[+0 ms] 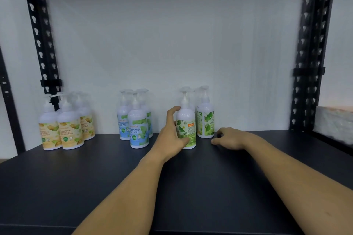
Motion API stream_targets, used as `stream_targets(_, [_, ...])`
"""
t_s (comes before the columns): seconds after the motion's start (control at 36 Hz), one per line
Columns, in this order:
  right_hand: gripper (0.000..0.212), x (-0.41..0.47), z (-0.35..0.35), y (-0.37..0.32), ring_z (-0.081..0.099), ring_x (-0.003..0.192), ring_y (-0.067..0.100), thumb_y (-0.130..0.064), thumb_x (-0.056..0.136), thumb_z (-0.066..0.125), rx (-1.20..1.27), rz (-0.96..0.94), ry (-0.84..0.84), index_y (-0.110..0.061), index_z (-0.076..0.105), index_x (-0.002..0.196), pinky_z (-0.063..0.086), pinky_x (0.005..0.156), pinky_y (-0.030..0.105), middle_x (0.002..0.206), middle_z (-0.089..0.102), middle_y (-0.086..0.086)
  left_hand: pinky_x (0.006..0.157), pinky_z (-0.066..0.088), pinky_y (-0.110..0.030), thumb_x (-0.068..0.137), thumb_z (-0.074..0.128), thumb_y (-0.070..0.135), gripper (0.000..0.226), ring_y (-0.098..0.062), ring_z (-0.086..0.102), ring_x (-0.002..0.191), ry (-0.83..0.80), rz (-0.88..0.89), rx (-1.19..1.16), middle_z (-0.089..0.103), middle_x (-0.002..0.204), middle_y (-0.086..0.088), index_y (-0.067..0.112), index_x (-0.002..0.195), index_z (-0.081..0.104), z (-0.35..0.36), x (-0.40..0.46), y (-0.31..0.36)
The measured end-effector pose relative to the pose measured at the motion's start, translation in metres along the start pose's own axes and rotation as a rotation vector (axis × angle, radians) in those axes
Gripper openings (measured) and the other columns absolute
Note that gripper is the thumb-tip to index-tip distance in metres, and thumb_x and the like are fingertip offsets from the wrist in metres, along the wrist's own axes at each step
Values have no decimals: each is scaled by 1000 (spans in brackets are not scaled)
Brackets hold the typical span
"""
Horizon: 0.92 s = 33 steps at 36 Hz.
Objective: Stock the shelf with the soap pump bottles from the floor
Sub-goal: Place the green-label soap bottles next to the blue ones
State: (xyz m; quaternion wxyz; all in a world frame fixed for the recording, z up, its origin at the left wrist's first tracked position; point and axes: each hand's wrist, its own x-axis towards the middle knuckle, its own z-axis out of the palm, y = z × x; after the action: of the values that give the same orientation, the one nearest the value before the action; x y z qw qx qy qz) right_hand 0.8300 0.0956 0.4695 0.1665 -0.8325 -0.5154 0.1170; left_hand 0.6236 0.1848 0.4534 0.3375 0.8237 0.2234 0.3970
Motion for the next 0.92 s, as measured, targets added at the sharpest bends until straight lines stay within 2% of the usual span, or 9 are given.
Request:
stream_targets(0.14, [51,2,0,1,54,118,21,-49,94,57,-9,1,-1,-19,52,135,43,100,35,135,55,2,88,58,-38,78,78,5,89,-10,65,97,54,-5,70,57,109,10,48,132,20,4,2,2])
stream_targets(0.31, [52,1,0,0,53,119,21,-50,95,56,-19,-1,0,-18,51,136,43,100,35,137,54,3,85,54,-50,74,84,31,89,-24,58,108,198,-4,304,48,128,-1,44,129,14,15,1,9])
stream_targets(0.42, [51,0,0,0,53,119,21,-50,94,57,-16,-2,-1,-19,52,134,42,99,35,136,54,3,91,52,-50,74,84,38,94,-24,57,113,220,-16,250,44,133,-3,48,130,9,13,0,9])
stream_targets(0.56, [50,0,0,-1,53,119,21,-49,94,56,-14,-2,-4,-19,52,135,43,100,35,137,54,3,98,51,-39,79,81,19,104,-16,59,110,79,-31,88,44,127,0,49,141,3,4,0,2])
stream_targets(0.61, [51,-1,0,-1,53,119,21,-49,95,56,-12,-3,-6,-19,51,136,42,99,34,136,54,3,96,53,-34,81,76,8,102,-11,61,107,30,-19,49,49,119,9,44,145,5,2,0,1])
stream_targets(0.67, [50,-1,0,-1,54,118,21,-48,95,57,-7,-4,-6,-19,52,135,42,99,34,135,55,3,91,55,-30,82,72,4,96,-7,63,103,12,-4,55,56,115,10,43,143,8,1,0,0])
stream_targets(0.72, [50,-1,0,-1,54,118,21,-48,95,57,-8,-6,-7,-19,52,135,43,100,35,135,55,3,90,56,-32,83,71,4,92,-8,64,101,13,1,74,61,116,4,44,141,12,1,0,-1])
stream_targets(0.81, [52,-1,-1,-1,53,120,21,-49,95,56,-18,-7,-9,-19,50,137,42,100,35,138,53,4,91,57,-39,82,75,7,90,-12,65,102,32,-10,104,60,112,9,45,137,15,2,1,-1])
stream_targets(0.92, [51,-2,-1,-2,53,119,21,-49,95,56,-22,-9,-4,-19,51,136,42,98,34,138,53,3,88,57,-47,77,81,17,91,-17,65,103,102,-22,148,60,119,2,49,132,16,5,3,0])
